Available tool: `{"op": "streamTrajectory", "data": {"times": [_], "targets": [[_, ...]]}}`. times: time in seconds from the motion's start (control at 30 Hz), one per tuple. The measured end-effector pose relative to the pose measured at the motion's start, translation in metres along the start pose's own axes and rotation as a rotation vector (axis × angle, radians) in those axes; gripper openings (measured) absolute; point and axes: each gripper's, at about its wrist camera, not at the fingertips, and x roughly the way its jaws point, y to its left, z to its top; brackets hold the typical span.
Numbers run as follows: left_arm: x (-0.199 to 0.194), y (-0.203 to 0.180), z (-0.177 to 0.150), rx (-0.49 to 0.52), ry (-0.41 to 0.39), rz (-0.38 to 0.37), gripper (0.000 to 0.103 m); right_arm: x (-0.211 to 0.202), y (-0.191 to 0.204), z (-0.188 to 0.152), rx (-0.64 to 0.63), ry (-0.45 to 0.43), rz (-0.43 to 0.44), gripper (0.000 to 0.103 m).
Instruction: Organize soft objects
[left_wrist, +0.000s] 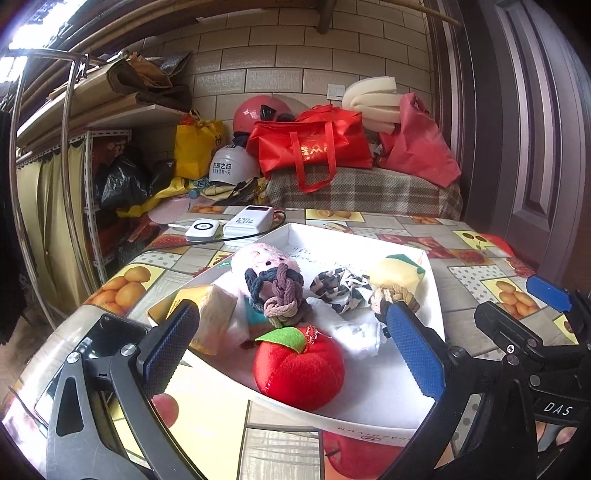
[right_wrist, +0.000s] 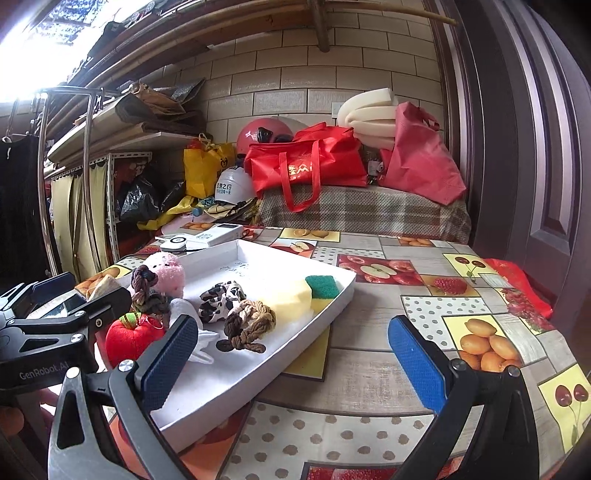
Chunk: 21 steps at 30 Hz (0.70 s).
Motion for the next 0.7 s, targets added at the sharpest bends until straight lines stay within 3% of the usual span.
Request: {"op": "streamTrajectory", "data": {"times": [0.23,0.4,0.57,0.67,0.7], "targets": [[-0.021,-0.032,-0.011,0.130,0.029,-0.047,0.103,-0.041,-0.013,-0.016,-0.022,0.005,0.010,0.103],[-0.054,-0.055,-0.019,0.195,-0.034,-0.044,0.103,-0.082,-0.021,-0.021,-0.022,-0.059,-0.013,0.103],[-0.078,-0.075,-0.023,0.272,-0.113,0.059,0.103,-0.113,-0.041,-0.022,0.078,-0.143,-0.218,0.103],[-0.079,-0.069,-0.020,0.229,-0.105,0.173,0.103,-0.116,-0.058,-0.028,0.151,-0.090,-0.229,0.103],[-0.077,-0.064,-0.020,0.202,-0.084,0.177,0.103,-0.116,-0.062,-0.030,0.162,-0.058,-0.222,0.103]]}}
